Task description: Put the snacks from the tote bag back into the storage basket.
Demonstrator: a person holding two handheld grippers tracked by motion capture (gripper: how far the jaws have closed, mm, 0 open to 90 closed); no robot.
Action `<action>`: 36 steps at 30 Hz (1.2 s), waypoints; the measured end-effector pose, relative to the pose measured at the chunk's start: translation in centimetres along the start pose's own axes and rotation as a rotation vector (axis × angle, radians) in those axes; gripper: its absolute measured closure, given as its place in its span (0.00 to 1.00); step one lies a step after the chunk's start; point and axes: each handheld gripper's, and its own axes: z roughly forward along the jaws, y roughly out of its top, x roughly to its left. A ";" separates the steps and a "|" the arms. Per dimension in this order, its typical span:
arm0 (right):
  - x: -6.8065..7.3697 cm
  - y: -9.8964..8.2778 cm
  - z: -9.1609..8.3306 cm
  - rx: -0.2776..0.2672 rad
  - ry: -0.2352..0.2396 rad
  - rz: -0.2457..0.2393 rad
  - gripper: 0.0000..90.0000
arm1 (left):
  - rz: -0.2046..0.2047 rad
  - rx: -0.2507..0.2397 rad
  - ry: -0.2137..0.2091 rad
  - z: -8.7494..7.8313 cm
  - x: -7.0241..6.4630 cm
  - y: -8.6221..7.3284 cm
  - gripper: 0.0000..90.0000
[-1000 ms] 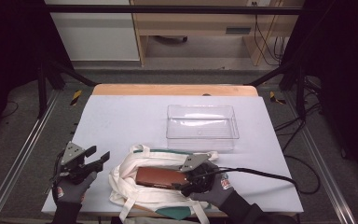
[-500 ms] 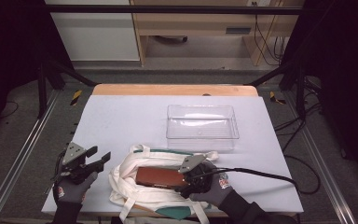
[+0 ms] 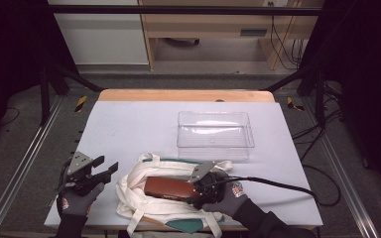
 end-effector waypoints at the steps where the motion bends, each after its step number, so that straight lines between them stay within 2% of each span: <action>1: 0.0 0.1 -0.1 0.009 0.002 0.002 0.44 | -0.001 0.001 0.000 0.0 0.0 0.0 0.44; 7: -0.2 0.4 -0.8 0.004 0.013 0.001 0.45 | -0.004 0.002 -0.002 0.0 0.0 0.0 0.45; 11: -0.3 0.7 -2.1 -0.023 0.008 0.017 0.46 | -0.002 0.003 -0.002 0.0 -0.1 0.0 0.45; 13: 0.0 0.4 -2.9 -0.014 -0.007 0.016 0.47 | -0.002 0.003 -0.001 0.0 -0.1 0.0 0.45; 18: 0.8 -0.3 -2.6 0.003 -0.028 -0.002 0.47 | -0.003 0.003 -0.001 0.0 0.0 -0.1 0.45; 22: 0.9 -0.6 -2.0 0.014 -0.028 0.019 0.46 | -0.002 0.002 -0.001 -0.1 -0.1 -0.1 0.45; 23: 0.9 -0.7 -1.9 0.015 -0.029 0.011 0.46 | -0.004 0.002 -0.001 -0.1 0.0 -0.1 0.45; 27: 1.0 -0.6 -1.9 -0.004 -0.039 0.010 0.44 | -0.004 0.002 -0.002 -0.1 0.0 0.0 0.45; 30: 0.9 -0.2 -2.3 -0.058 -0.038 0.024 0.36 | -0.002 0.002 -0.001 0.0 0.0 0.0 0.45; 32: 0.7 0.1 -2.6 -0.103 -0.045 0.043 0.34 | -0.003 0.005 -0.002 0.0 0.0 0.0 0.45; 36: 0.5 0.4 -2.4 -0.109 -0.037 0.043 0.33 | -0.004 0.004 -0.001 0.0 -0.1 0.0 0.45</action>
